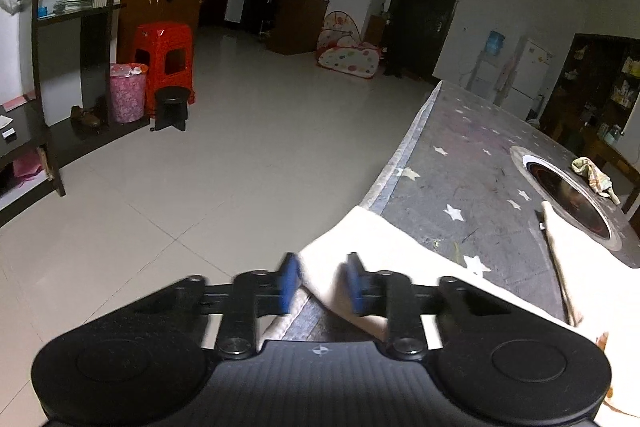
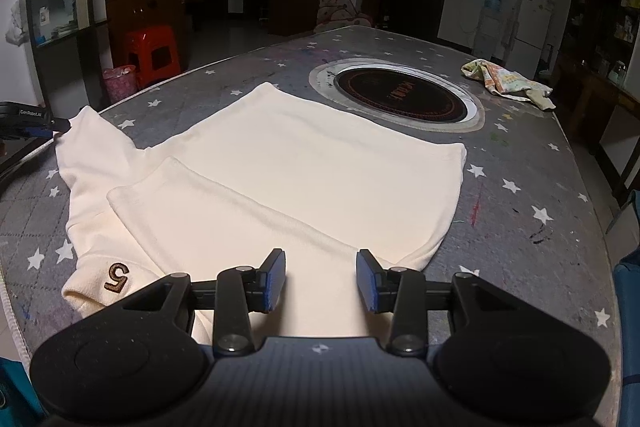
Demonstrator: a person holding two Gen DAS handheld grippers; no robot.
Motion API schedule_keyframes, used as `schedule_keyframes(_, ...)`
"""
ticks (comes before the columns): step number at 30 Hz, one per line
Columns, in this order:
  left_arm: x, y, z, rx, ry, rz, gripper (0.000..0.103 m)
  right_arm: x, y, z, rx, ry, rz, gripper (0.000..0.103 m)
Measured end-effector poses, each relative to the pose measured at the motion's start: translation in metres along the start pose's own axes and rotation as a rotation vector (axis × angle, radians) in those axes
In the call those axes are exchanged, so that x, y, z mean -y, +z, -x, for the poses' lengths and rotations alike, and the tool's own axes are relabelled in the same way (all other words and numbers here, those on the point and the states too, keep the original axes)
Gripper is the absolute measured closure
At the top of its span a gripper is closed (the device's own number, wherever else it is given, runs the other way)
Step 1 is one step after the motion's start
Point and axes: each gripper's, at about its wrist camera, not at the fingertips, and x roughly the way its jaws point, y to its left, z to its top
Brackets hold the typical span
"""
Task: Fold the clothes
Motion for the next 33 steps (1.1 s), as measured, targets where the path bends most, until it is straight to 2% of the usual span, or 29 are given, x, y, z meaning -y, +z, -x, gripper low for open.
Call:
schedule_keyframes(1, 0.001, 0.001, 0.001, 0.008, 0.002, -0.005, 0.092, 0.0, 0.0, 0.0, 0.001, 0.0, -0.001, 0.064)
schedule_keyframes(3, 0.003, 0.003, 0.006, 0.027, -0.01, -0.005, 0.096, 0.0, 0.0, 0.001, 0.004, 0.0, -0.001, 0.064)
schedule_keyframes(5, 0.006, 0.006, 0.01, 0.045, -0.032, -0.004, 0.097, 0.0, 0.0, 0.001, 0.006, 0.0, -0.002, 0.064)
schedule_keyframes(11, 0.031, 0.021, 0.033, 0.093, -0.163, -0.018, 0.097, 0.002, 0.0, 0.004, 0.019, 0.001, -0.011, 0.064)
schedule_keyframes(16, 0.065, 0.031, 0.051, 0.111, -0.323, -0.052, 0.097, 0.004, -0.002, 0.008, 0.033, 0.0, -0.025, 0.064)
schedule_keyframes(23, 0.125, 0.034, 0.071, 0.09, -0.563, -0.116, 0.097, 0.013, -0.008, 0.016, 0.049, -0.009, -0.063, 0.064)
schedule_keyframes(33, 0.219, 0.002, 0.088, 0.013, -0.83, -0.249, 0.097, 0.027, -0.02, 0.03, 0.069, -0.04, -0.117, 0.064)
